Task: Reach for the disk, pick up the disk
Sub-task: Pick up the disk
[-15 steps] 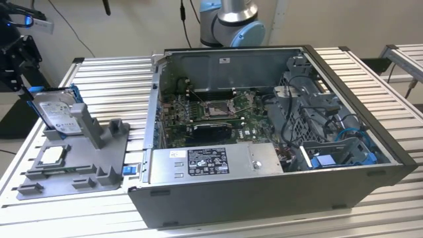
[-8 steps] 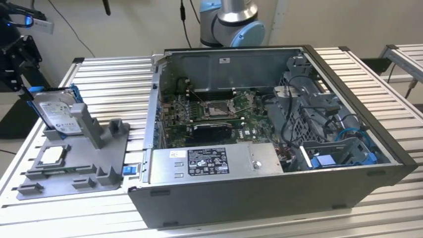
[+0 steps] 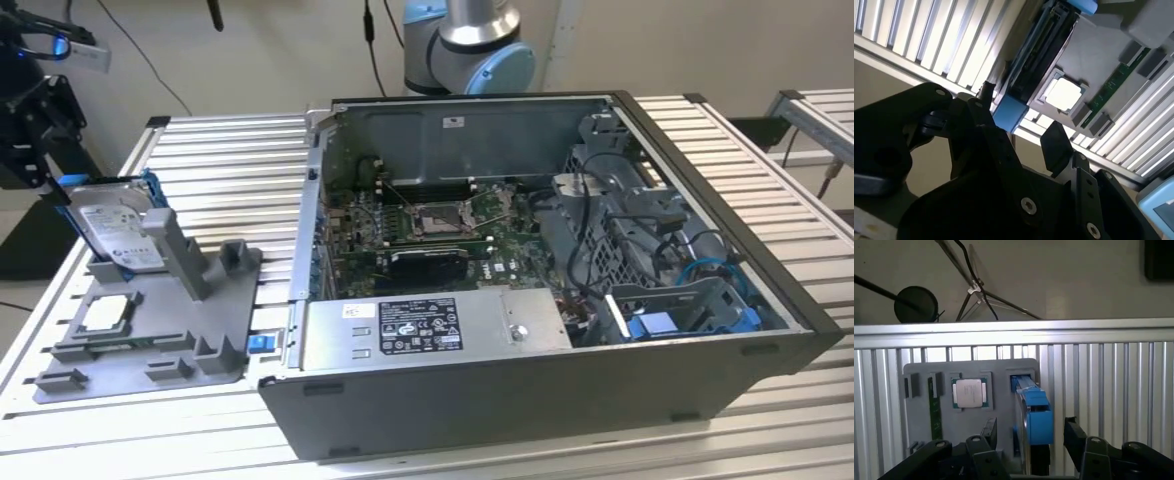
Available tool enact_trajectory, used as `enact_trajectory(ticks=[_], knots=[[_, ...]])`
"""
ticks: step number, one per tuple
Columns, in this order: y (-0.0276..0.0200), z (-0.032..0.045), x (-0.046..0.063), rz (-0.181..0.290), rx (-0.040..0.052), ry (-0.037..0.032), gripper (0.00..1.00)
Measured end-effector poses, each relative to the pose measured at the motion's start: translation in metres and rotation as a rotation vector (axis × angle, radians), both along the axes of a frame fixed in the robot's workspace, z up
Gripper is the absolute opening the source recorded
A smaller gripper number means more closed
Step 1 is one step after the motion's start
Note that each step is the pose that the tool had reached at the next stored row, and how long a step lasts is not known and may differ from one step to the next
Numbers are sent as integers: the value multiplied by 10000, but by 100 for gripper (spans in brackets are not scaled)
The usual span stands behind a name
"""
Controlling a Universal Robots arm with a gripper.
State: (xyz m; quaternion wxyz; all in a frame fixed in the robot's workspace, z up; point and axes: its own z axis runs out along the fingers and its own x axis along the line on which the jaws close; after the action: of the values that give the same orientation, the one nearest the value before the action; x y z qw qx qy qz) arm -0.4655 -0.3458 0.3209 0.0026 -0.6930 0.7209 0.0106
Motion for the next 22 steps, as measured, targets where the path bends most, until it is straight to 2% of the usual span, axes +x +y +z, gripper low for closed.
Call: enact_trajectory(ticks=[6, 13, 22], knots=[[6, -109, 0, 172, 1, -8, 100], [18, -237, 0, 319, 3, -50, 100], [23, -401, 0, 352, 14, -63, 100]])
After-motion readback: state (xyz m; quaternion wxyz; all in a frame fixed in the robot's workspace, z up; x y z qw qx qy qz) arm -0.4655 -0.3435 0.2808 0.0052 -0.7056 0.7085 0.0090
